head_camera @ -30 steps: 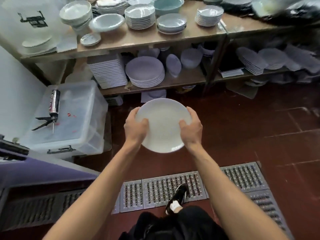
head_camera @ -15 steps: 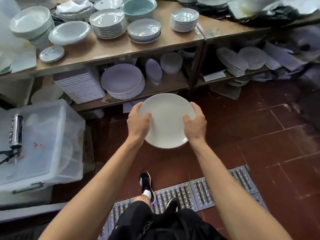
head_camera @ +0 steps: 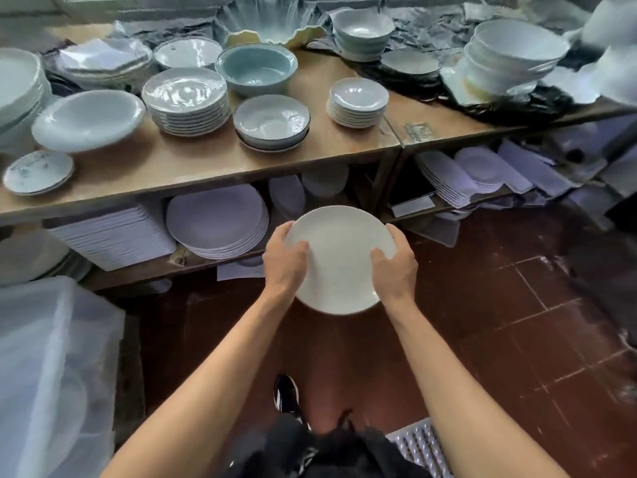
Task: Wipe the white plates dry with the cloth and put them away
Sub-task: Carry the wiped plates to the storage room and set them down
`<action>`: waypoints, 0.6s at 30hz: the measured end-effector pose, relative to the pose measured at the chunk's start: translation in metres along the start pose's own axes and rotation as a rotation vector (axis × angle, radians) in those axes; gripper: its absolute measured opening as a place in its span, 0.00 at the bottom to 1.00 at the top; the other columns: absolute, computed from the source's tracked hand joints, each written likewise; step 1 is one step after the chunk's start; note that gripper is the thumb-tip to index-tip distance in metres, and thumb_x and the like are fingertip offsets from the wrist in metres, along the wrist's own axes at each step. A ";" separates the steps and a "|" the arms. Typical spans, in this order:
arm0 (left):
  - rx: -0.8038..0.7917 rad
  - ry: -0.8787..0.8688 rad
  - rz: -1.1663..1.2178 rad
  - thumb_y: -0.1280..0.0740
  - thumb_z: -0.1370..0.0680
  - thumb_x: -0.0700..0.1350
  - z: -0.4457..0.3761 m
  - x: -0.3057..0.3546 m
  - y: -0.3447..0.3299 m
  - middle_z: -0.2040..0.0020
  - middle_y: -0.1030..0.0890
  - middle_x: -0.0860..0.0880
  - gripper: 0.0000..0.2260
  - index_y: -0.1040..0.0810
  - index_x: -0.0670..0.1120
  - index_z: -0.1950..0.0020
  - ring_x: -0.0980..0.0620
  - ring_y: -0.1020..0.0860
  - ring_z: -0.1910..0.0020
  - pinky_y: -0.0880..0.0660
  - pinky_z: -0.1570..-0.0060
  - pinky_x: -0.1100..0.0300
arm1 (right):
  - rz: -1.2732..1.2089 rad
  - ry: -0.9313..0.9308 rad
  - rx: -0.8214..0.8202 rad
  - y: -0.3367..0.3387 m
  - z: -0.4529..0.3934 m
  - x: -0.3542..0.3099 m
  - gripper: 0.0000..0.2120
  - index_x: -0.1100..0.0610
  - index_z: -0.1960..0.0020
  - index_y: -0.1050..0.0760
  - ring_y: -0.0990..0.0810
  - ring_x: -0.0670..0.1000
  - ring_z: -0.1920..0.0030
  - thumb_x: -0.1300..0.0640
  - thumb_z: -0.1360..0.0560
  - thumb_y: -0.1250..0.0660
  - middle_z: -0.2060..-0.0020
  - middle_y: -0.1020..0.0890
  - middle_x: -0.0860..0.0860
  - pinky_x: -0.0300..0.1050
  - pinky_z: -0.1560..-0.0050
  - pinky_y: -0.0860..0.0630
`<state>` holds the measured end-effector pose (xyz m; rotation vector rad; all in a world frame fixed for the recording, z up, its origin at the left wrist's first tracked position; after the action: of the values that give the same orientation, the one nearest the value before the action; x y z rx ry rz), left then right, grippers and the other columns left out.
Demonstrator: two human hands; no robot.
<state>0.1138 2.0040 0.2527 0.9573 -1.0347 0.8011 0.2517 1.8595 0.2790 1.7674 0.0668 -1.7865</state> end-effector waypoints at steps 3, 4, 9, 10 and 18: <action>-0.028 -0.019 -0.044 0.34 0.26 0.42 -0.047 0.021 -0.010 0.46 0.21 0.56 0.20 0.22 0.53 0.34 0.51 0.22 0.44 0.26 0.42 0.52 | 0.001 -0.007 0.044 -0.016 -0.040 -0.016 0.26 0.51 0.25 0.29 0.25 0.48 0.37 0.63 0.23 0.37 0.35 0.21 0.49 0.37 0.43 0.31; -0.028 -0.017 -0.061 0.34 0.26 0.42 -0.061 0.026 -0.014 0.46 0.21 0.56 0.20 0.22 0.53 0.34 0.50 0.23 0.43 0.27 0.42 0.52 | 0.006 -0.015 0.054 -0.020 -0.051 -0.020 0.27 0.51 0.25 0.29 0.25 0.49 0.36 0.63 0.23 0.37 0.35 0.21 0.49 0.38 0.42 0.31; -0.062 0.013 -0.089 0.34 0.27 0.43 -0.113 0.040 -0.044 0.42 0.19 0.55 0.20 0.22 0.55 0.35 0.48 0.23 0.41 0.26 0.39 0.50 | -0.004 -0.048 0.066 -0.031 -0.110 -0.022 0.27 0.52 0.25 0.29 0.25 0.51 0.34 0.62 0.24 0.37 0.33 0.22 0.50 0.45 0.36 0.27; -0.066 0.015 -0.100 0.34 0.27 0.43 -0.124 0.043 -0.052 0.42 0.19 0.55 0.20 0.22 0.56 0.35 0.48 0.23 0.40 0.26 0.38 0.49 | -0.004 -0.056 0.072 -0.032 -0.123 -0.021 0.27 0.52 0.25 0.29 0.25 0.51 0.34 0.62 0.23 0.37 0.33 0.22 0.50 0.43 0.37 0.28; -0.088 0.003 -0.167 0.36 0.27 0.44 -0.212 0.091 -0.136 0.43 0.18 0.53 0.18 0.22 0.56 0.39 0.46 0.22 0.41 0.26 0.36 0.45 | -0.015 -0.069 0.064 -0.031 -0.256 -0.016 0.26 0.53 0.24 0.30 0.26 0.52 0.33 0.61 0.22 0.38 0.33 0.22 0.51 0.38 0.42 0.32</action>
<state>0.3337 2.1567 0.2593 0.9534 -0.9652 0.6142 0.4641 2.0053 0.2548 1.7516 -0.0055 -1.8778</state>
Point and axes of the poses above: each hand's wrist, its own z-axis away from the middle knuckle, its own y-axis out of the back of the hand, x = y × z, the point moved 3 cm from there along -z, towards the middle knuckle
